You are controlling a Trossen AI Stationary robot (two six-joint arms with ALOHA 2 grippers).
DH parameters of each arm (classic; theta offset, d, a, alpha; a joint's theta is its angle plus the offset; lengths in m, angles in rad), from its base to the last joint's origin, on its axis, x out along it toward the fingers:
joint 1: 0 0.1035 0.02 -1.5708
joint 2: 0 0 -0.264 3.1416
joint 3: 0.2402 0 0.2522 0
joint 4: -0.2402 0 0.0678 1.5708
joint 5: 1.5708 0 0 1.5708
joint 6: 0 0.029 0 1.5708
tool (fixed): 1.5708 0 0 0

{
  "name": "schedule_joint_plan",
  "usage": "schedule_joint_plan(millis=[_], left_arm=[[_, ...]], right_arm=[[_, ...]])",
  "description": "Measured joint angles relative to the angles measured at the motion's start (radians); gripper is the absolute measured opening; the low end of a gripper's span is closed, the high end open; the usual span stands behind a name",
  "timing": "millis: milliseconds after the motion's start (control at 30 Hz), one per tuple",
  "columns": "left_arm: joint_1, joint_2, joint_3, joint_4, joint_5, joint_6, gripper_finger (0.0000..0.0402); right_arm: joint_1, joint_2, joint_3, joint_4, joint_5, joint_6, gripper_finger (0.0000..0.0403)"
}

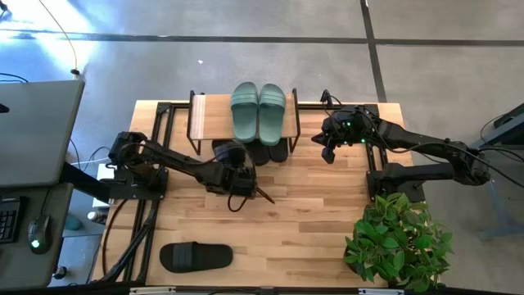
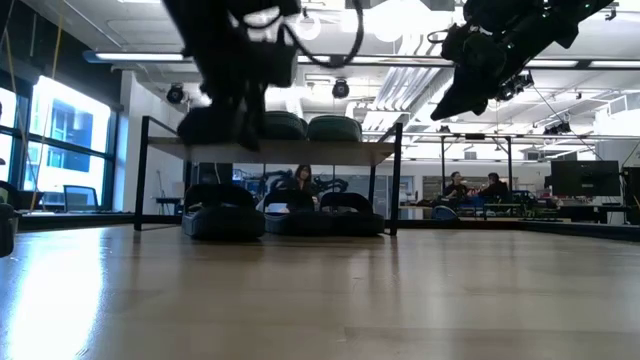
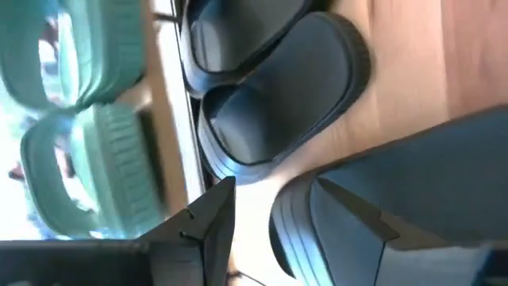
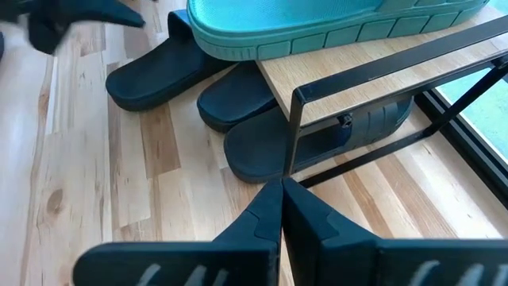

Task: Pick and place slides into the shelf
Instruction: Put the black slide under the shelf

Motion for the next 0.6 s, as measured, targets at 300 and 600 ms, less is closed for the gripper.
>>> schedule_joint_plan(millis=[300,600], left_arm=[[-0.055,-0.095,0.277,-0.261,0.303,-0.457,0.012],[-0.182,-0.392,0.095,-0.311,0.279,-0.903,0.0025]], right_arm=[[0.0,0.0,0.0,-0.008,-0.005,-0.008,0.0],[0.0,0.0,0.0,-0.019,-0.045,-0.008,0.0]])
